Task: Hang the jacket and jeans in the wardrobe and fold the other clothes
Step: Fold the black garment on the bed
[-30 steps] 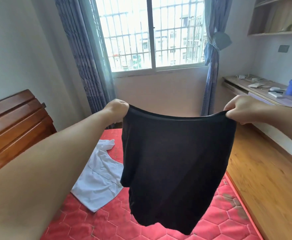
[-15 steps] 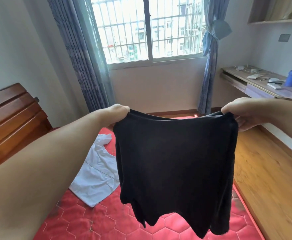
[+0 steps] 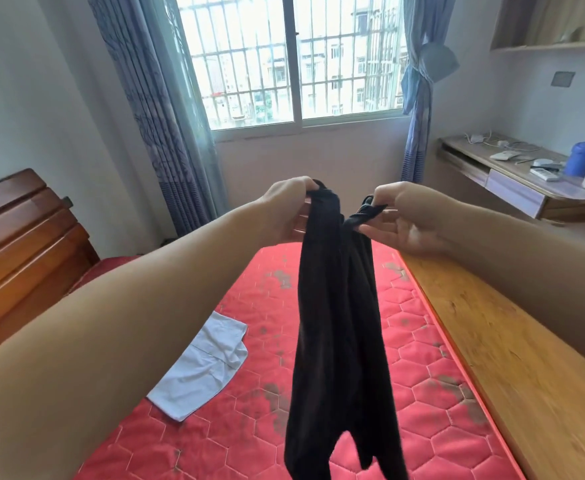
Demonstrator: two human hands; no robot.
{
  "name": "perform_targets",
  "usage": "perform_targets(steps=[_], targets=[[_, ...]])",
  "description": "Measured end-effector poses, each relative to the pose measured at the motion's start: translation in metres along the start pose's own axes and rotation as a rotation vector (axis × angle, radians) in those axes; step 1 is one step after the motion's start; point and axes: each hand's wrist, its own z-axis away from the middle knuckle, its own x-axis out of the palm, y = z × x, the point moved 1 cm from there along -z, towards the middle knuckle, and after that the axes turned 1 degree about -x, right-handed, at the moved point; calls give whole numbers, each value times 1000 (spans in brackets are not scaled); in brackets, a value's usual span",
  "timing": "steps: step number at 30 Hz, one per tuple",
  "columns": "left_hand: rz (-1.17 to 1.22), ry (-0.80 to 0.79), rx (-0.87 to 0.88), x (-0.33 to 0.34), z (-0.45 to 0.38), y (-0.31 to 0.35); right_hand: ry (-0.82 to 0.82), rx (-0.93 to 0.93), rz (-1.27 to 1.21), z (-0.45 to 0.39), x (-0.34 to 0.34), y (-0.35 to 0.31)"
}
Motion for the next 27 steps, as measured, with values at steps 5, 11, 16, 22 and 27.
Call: perform_targets(steps=[5, 11, 16, 22, 27], targets=[[-178, -54, 133, 21, 12, 2, -19, -55, -32, 4, 15, -1], [-385, -287, 376, 18, 24, 2, -82, -44, 35, 7, 13, -3], [-581, -119, 607, 21, 14, -12, -93, -92, 204, 3, 6, 0], [-487, -77, 569, 5, 13, -14, 20, -372, 583, 7, -21, -4], [-393, -143, 497, -3, 24, -5, -148, -390, 880, -4, -5, 20]])
